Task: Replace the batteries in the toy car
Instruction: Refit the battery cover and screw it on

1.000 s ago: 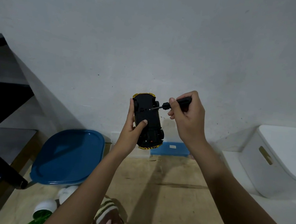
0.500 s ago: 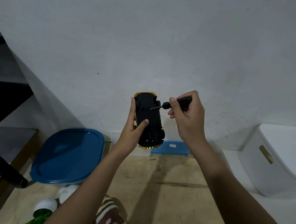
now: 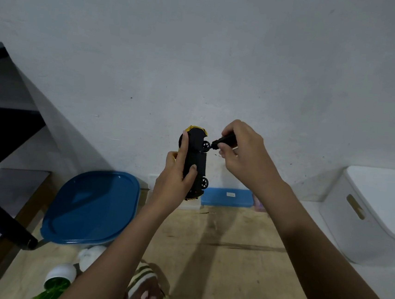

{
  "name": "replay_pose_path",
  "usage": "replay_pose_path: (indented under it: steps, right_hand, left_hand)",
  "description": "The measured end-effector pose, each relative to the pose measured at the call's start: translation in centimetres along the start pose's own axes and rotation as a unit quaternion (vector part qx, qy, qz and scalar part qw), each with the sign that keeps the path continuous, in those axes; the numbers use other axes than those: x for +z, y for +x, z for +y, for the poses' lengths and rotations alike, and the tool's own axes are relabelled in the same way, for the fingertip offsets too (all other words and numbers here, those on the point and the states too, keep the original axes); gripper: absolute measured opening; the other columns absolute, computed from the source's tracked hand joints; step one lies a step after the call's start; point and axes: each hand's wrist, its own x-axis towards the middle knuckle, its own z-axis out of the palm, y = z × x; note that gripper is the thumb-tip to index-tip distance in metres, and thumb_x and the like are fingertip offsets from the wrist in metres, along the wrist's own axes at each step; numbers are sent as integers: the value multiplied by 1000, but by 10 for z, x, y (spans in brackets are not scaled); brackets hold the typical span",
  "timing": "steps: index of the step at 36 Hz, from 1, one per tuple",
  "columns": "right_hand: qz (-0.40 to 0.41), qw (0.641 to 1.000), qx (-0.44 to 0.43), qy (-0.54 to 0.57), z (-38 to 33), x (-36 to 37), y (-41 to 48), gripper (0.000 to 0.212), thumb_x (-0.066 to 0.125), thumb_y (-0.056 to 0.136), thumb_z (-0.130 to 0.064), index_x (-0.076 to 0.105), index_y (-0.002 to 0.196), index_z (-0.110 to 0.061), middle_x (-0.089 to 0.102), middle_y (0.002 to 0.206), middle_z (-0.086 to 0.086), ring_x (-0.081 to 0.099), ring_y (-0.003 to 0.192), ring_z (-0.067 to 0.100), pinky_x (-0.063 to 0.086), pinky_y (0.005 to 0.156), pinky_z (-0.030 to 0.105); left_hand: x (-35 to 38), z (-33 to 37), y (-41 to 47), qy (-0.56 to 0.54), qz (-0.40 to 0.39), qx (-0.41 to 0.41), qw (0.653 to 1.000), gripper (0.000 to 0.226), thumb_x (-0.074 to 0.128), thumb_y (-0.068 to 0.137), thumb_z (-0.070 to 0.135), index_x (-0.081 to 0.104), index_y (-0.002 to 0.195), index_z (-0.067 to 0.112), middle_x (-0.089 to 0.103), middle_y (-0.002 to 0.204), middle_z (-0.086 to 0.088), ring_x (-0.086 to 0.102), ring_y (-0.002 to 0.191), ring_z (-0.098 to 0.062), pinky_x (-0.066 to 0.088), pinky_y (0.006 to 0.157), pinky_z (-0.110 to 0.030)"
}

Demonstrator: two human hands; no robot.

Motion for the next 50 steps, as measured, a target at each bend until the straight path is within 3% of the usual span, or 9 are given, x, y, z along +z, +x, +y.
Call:
replay_pose_path:
  steps: [4,11,15,27,32,36,41,45,50]
  right_hand:
    - [-9,999,45,-5,-1,-3,0,24,56,91,-30,48,90,-7,61,86,10,63,78,26,54,71,47]
    - [-1,996,80,26,-2,-10,2,19,55,93,-27,52,92,-8,65,80,7,67,64,16,56,69,35]
    - [-16,997,67,34,1,-10,2,13,58,90,-14,44,93,-13,55,98,5,65,80,20,53,71,26]
    - [6,992,100,75,0,-8,1,16,53,93,-21,45,92,-8,60,78,6,65,54,13,56,57,24]
    - [0,994,84,65,1,-7,3,15,55,91,-13,41,93,-14,55,98,9,65,79,21,56,70,28]
    - [23,991,100,86,-3,-8,2,18,55,93,-22,42,91,-10,62,80,8,64,55,10,53,56,17]
    - [12,996,58,71,-3,-7,3,15,57,89,-9,42,89,-12,53,95,8,64,78,18,57,68,29]
    - [12,992,100,76,-3,-9,5,21,55,93,-25,47,87,-7,61,74,7,64,53,13,55,53,21]
    - [-5,993,76,91,-1,-7,4,11,58,90,-10,48,96,-10,54,98,5,65,71,12,56,66,19]
  left_hand:
    - [-1,1,-1,0,9,10,1000,72,39,99,29,-19,134,56,37,111,1,54,74,-5,44,59,-18]
    - [0,4,-1,-13,6,14,1000,74,39,99,30,-19,131,62,38,112,0,57,80,-11,55,74,-38]
    - [1,3,1,-18,15,9,1000,74,39,98,30,-18,132,62,38,112,-1,57,83,-14,54,79,-40]
    - [-4,7,7,-24,38,14,999,74,39,98,27,-18,135,56,41,110,-4,54,80,-9,50,75,-33]
    - [-7,8,9,-36,49,12,998,74,39,98,25,-17,135,55,40,111,-5,55,81,-10,52,78,-38]
    - [-5,8,8,-42,43,23,998,74,39,99,25,-17,135,56,40,114,-5,54,83,-7,52,79,-37]
    - [-3,5,8,-49,49,25,997,72,39,99,24,-15,140,50,40,117,-6,49,85,2,43,75,-25]
    - [-2,4,10,-50,50,27,997,73,40,99,25,-16,136,55,39,118,-3,51,85,2,43,71,-21]
    - [-6,2,9,-43,62,32,997,75,40,99,26,-18,132,59,39,117,-2,49,84,4,44,77,-28]
